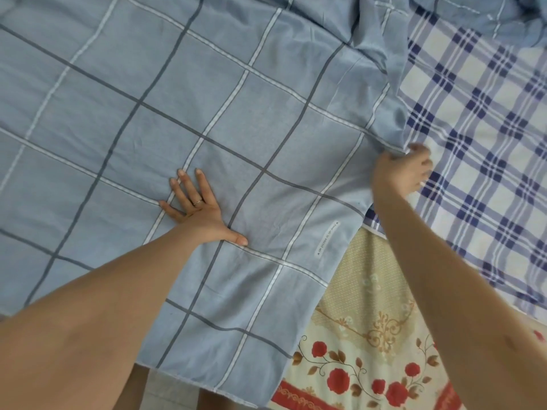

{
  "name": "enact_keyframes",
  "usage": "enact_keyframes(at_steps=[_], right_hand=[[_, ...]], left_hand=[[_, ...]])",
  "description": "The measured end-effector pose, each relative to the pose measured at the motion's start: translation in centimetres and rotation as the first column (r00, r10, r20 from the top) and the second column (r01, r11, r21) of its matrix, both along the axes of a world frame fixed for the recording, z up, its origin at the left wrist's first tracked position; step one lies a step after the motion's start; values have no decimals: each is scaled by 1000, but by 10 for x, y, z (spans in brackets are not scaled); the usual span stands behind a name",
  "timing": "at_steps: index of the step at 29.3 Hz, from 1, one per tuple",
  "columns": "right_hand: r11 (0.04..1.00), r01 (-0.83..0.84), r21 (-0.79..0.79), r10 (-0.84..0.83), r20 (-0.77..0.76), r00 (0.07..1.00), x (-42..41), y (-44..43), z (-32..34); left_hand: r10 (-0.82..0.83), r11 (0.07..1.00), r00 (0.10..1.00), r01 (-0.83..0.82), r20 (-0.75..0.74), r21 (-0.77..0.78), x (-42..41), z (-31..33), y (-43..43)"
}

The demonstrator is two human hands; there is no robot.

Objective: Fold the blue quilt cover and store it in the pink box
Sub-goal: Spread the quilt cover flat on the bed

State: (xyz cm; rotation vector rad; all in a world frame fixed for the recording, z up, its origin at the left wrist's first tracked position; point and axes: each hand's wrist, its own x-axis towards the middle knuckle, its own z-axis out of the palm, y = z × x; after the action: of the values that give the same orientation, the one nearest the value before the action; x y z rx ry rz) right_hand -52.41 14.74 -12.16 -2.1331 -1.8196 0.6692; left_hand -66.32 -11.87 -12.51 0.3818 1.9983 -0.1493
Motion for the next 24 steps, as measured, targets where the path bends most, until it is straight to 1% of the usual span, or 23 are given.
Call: enact_keyframes(at_steps=[1,2,3,4,5,6,7,8,9,10,11,12,13,14,15,17,18,19,20,21,22,23,24], right_hand=[[960,-172,222,160,70,985,-13,-17,1],[857,-383,345,376,90,922,-27,-38,0],[704,-600,380,611,106,785,-42,-64,-4],[471,-807,357,818,166,551,-55,-91,-12],[182,-948,260,921,294,257,-65,-120,-20],[-68,-993,91,916,401,-26,-72,-143,-27],[-238,-968,-82,864,437,-250,-76,-154,-34],[-306,-926,-223,823,427,-374,-80,-152,-40],[-302,-910,-284,808,430,-403,-85,-141,-47],[-258,-923,-286,816,446,-366,-86,-122,-50],[-185,-946,-268,826,478,-297,-88,-97,-54],[-70,-956,-286,851,482,-207,-89,-68,-54],[72,-945,-319,867,488,-99,-88,-38,-52],[222,-906,-359,865,502,13,-85,-12,-46],[347,-854,-388,844,527,103,-83,9,-37],[567,-716,-406,778,549,305,-84,32,-21],[661,-640,-392,724,556,407,-89,31,-19],[707,-617,-346,680,571,460,-99,22,-14],[688,-666,-289,681,576,453,-108,7,-13],[582,-775,-246,743,549,383,-117,-14,-11],[384,-902,-198,839,483,251,-123,-38,-11],[117,-980,-160,906,421,40,-123,-64,-15],[-129,-980,-150,893,412,-181,-117,-84,-21]], left_hand=[[-2,1000,1000,2,-1,-1,-1,0,-1],[-5,1000,1000,5,-3,-3,0,-1,0],[-2,1000,1000,2,-8,-6,0,-1,0],[3,1000,1000,-3,-14,-6,0,-1,1],[5,1000,1000,-6,-17,-7,0,-1,2],[6,1000,1000,-6,-16,-13,1,-1,3],[6,1000,1000,-6,-15,-22,3,0,4],[5,1000,1000,-6,-17,-27,2,-2,5],[3,1000,1000,-4,-21,-19,1,-4,3],[0,1000,1000,0,-22,-2,0,-5,2],[-5,1000,1000,5,-22,12,-1,-6,1],[-7,1000,1000,8,-21,20,-2,-7,1],[-7,1000,1000,7,-20,23,-3,-7,1],[-3,1000,1000,3,-13,23,-3,-6,0],[-4,1000,1000,5,-5,20,-3,-6,-1],[-10,1000,1000,10,5,12,-4,-5,-3],[-7,1000,1000,7,7,8,-3,-5,-4],[-1,1000,1000,1,7,8,-4,-4,-4],[3,1000,1000,-3,6,7,-4,-3,-4],[2,1000,1000,-2,5,6,-5,-3,-3],[1,1000,1000,-1,3,8,-6,-3,-1],[-6,1000,1000,7,-3,16,-6,-3,-1],[-15,1000,1000,15,-12,25,-7,-3,0]])
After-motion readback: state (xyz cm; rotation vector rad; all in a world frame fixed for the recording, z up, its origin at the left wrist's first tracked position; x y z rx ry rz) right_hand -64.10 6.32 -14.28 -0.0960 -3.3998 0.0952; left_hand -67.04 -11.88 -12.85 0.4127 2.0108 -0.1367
